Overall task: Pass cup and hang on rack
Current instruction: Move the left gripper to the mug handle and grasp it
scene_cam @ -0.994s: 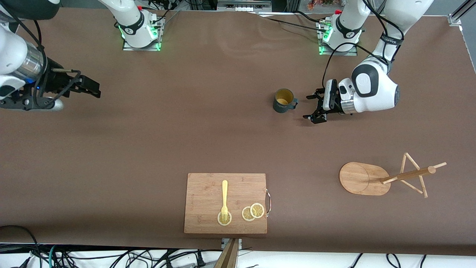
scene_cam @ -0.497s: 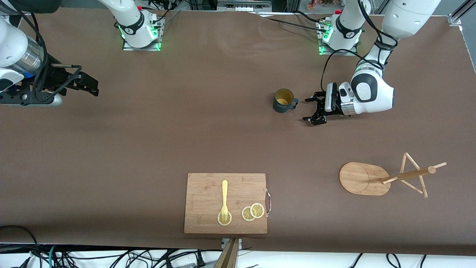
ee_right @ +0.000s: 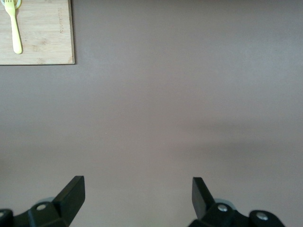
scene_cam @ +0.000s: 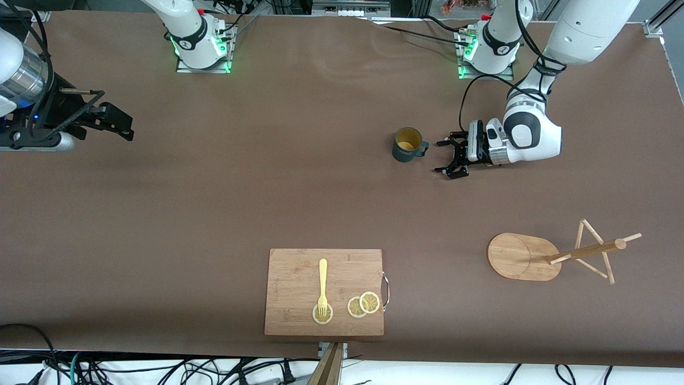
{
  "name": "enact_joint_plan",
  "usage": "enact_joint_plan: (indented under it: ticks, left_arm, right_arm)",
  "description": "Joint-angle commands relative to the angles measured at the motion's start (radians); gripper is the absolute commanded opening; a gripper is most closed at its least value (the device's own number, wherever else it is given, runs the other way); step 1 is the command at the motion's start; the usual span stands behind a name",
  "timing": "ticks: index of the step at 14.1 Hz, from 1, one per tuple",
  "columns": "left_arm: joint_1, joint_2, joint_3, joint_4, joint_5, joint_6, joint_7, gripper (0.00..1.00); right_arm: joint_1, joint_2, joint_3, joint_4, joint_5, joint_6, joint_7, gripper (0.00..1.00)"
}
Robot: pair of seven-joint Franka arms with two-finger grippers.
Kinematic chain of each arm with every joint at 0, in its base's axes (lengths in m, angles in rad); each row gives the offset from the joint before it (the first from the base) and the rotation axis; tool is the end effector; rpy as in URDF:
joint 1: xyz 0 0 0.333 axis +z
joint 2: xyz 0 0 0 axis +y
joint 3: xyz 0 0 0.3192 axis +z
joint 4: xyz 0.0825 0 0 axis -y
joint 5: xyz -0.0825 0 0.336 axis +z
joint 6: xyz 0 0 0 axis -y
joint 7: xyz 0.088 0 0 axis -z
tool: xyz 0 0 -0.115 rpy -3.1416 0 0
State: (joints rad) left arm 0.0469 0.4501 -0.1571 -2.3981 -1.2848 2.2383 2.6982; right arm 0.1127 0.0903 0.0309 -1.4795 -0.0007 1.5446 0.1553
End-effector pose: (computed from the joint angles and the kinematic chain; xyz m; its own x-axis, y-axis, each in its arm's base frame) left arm 0.4148 -0.0863 0.1543 -0.0232 -0.6052 0.7957 -0.9942 0.0977 0.0453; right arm 0.5266 0.0752 0.6091 0.9996 -0.0118 -0.0252 -0.0118 -0.9999 0.0018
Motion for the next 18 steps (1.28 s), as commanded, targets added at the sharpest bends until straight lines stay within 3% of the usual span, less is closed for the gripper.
enact_joint_plan:
  ticks: [1,5,18]
  left_arm:
    - [-0.001,0.008,-0.002,-0.010,-0.054,-0.011,0.054,1.00]
    - [-0.025,0.012,-0.013,-0.030,-0.160,-0.020,0.054,1.00]
    - [-0.061,0.028,-0.027,-0.067,-0.268,-0.046,0.055,1.00]
  right_arm:
    - [0.007,0.014,0.020,0.025,-0.018,-0.003,0.006,1.00]
    - [0.007,0.016,0.017,0.025,-0.018,0.000,0.007,1.00]
    - [0.005,0.020,0.015,0.025,-0.012,-0.001,0.007,1.00]
